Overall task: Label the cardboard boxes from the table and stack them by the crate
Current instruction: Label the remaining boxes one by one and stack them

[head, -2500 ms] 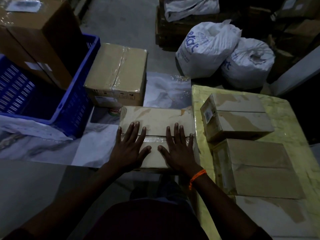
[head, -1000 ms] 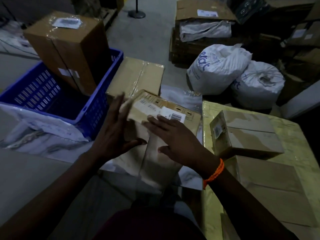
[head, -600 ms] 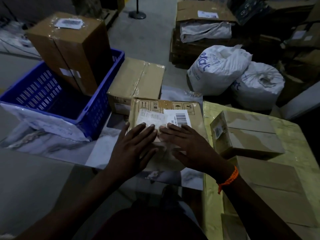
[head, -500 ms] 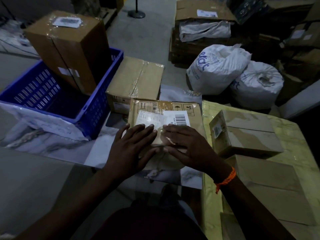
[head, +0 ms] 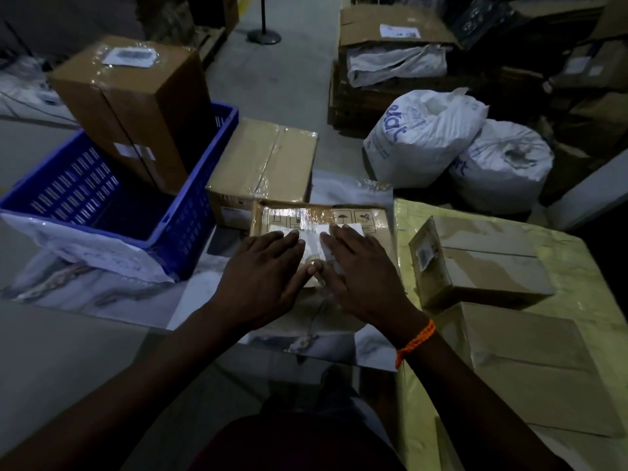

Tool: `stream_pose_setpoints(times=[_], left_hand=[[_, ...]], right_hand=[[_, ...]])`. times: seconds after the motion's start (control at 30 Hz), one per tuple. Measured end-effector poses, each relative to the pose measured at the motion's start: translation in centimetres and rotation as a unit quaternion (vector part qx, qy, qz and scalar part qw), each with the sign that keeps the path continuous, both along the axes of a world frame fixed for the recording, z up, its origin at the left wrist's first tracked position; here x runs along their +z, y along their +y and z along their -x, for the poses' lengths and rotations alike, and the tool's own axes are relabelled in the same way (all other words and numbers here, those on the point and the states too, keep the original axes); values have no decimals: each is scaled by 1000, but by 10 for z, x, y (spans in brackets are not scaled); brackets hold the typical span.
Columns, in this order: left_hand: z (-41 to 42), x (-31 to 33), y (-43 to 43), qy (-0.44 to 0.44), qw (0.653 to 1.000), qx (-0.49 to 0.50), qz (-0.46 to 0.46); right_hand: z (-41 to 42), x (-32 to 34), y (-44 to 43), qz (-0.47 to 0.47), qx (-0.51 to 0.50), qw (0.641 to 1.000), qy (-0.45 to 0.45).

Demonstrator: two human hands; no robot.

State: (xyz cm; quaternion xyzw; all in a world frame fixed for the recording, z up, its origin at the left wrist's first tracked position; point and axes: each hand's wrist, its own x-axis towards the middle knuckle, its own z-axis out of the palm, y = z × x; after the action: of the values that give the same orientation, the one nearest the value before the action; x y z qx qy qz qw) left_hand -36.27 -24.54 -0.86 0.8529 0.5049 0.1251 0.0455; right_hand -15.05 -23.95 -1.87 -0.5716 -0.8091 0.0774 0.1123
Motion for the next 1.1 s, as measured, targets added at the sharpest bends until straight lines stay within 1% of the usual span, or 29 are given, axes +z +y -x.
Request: stream_pose_setpoints(times=[0.1, 0.23, 0.3, 0.5, 0.6, 0.67, 0.7, 0.73, 0.77, 0.8, 0.87, 0.9, 0.93, 0.97, 1.0, 1.03, 1.1], left_hand=[[1, 4, 0, 2, 1000, -6, 24], [8, -5, -12, 27, 999, -22, 6], [13, -15, -17, 52, 998, -34, 2], [11, -25, -20, 81, 996, -42, 0], [14, -28, -21, 87, 995, -45, 11], [13, -28, -21, 67, 997, -41, 14], [11, -27, -21, 39, 998, -38, 13], [9, -24, -21, -10, 1000, -27, 8], [9, -22, -18, -79, 997, -5, 21], [10, -21, -14, -153, 986, 29, 52], [13, -19, -3, -293, 943, 102, 122], [17, -17, 3, -355, 912, 130, 159], [18, -15, 7, -417, 872, 149, 207], [16, -14, 8, -465, 832, 159, 258], [13, -14, 7, -496, 804, 155, 290], [10, -14, 5, -506, 797, 147, 294], [3, -15, -2, -517, 795, 133, 290]], right_hand=[[-3, 5, -2, 24, 14, 1000, -13], [-22, 5, -18, 37, 33, 998, -34], [-32, 3, -30, 21, 36, 998, -48], [-38, -8, -40, -10, 28, 996, -83], [-36, -11, -41, -5, 29, 996, -87], [-37, -8, -40, 7, 31, 997, -64], [-38, -6, -38, 27, 29, 998, -40], [-39, -3, -35, 55, 20, 998, -2], [-39, 1, -31, 68, 2, 997, 47], [-42, 0, -25, 66, -27, 993, 99], [-49, -2, -12, 65, -122, 972, 188], [-53, -1, -5, 83, -167, 952, 241], [-56, -2, -1, 112, -192, 926, 304], [-57, -1, 0, 143, -200, 899, 363], [-57, -1, -2, 174, -198, 874, 408], [-57, -1, -6, 187, -197, 859, 433], [-61, -2, -16, 171, -213, 855, 441]])
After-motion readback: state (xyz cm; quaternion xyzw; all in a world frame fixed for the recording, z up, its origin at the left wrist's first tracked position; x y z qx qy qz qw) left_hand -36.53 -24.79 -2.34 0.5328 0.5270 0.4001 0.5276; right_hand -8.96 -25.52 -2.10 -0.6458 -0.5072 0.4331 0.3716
